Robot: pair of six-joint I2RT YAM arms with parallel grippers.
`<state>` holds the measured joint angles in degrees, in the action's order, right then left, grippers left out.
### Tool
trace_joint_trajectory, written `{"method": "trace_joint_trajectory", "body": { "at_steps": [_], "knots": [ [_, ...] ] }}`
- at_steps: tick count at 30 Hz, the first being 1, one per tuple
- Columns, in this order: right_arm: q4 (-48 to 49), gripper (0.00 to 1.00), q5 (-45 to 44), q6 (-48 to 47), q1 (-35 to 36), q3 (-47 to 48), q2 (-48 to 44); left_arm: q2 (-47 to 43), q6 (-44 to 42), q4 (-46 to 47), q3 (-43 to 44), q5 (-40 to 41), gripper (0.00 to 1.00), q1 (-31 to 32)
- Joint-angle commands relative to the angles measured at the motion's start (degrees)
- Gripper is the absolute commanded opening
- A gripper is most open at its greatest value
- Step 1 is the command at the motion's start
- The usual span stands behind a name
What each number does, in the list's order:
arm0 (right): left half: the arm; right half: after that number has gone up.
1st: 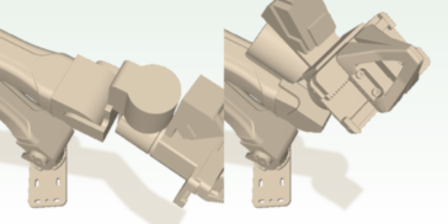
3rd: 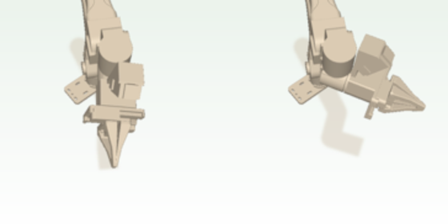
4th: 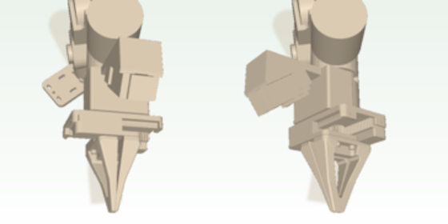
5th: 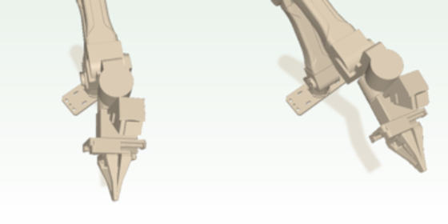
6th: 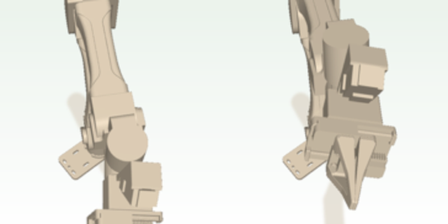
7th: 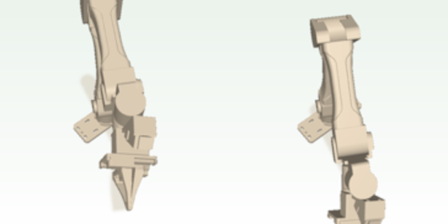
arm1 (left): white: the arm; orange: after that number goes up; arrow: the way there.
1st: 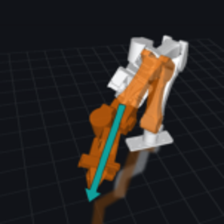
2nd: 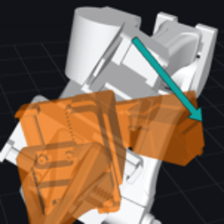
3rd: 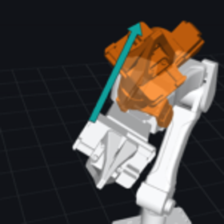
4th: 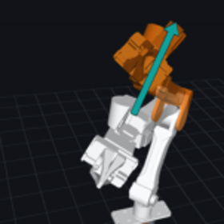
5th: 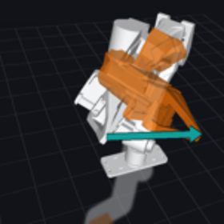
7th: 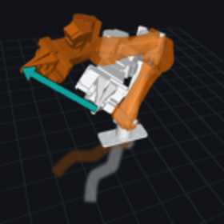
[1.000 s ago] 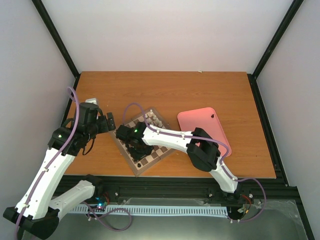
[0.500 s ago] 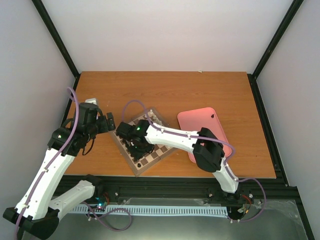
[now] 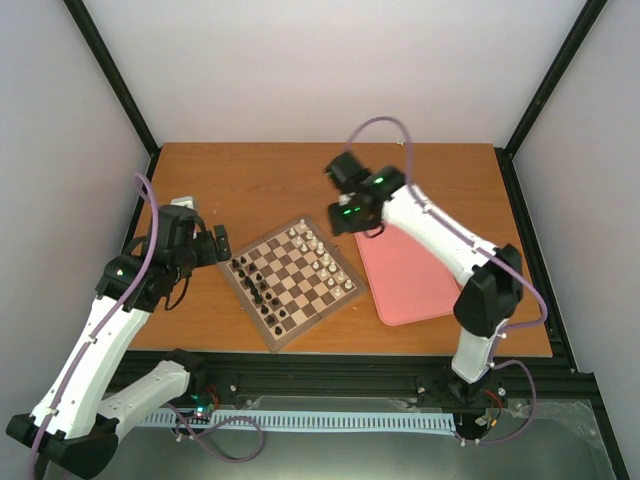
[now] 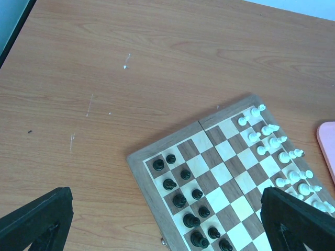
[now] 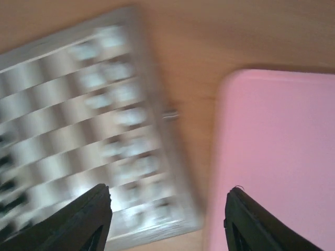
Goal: Set up the chess pieces on the board
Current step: Pick up the chess piece from the storage box.
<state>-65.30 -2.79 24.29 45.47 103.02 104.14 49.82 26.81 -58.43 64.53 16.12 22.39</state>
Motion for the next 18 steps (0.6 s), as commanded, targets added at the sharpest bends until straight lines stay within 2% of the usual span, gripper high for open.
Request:
{"method": "trace_joint_trajectory", "body": {
  "at_steps": [1,4,7,18],
  "knots": [
    [1.5,0.63,-4.6,-2.8,-12.9,-8.6,-1.2,0.7,0.0,0.7,0.9,-0.5,1.0,0.3],
    [4.0,0.65,-2.9,-4.1,-21.3,-12.4,0.6,1.8,-0.4,0.6,1.9,-0.6,1.0,0.3],
    [6.8,0.65,-0.8,-4.9,-26.9,-14.2,2.5,2.8,-0.7,0.6,2.7,-0.9,1.0,0.3],
    [10.2,0.62,-3.7,-7.3,-33.8,-14.3,9.0,5.2,-0.4,1.2,2.8,-0.4,1.0,0.3]
  ]
}}
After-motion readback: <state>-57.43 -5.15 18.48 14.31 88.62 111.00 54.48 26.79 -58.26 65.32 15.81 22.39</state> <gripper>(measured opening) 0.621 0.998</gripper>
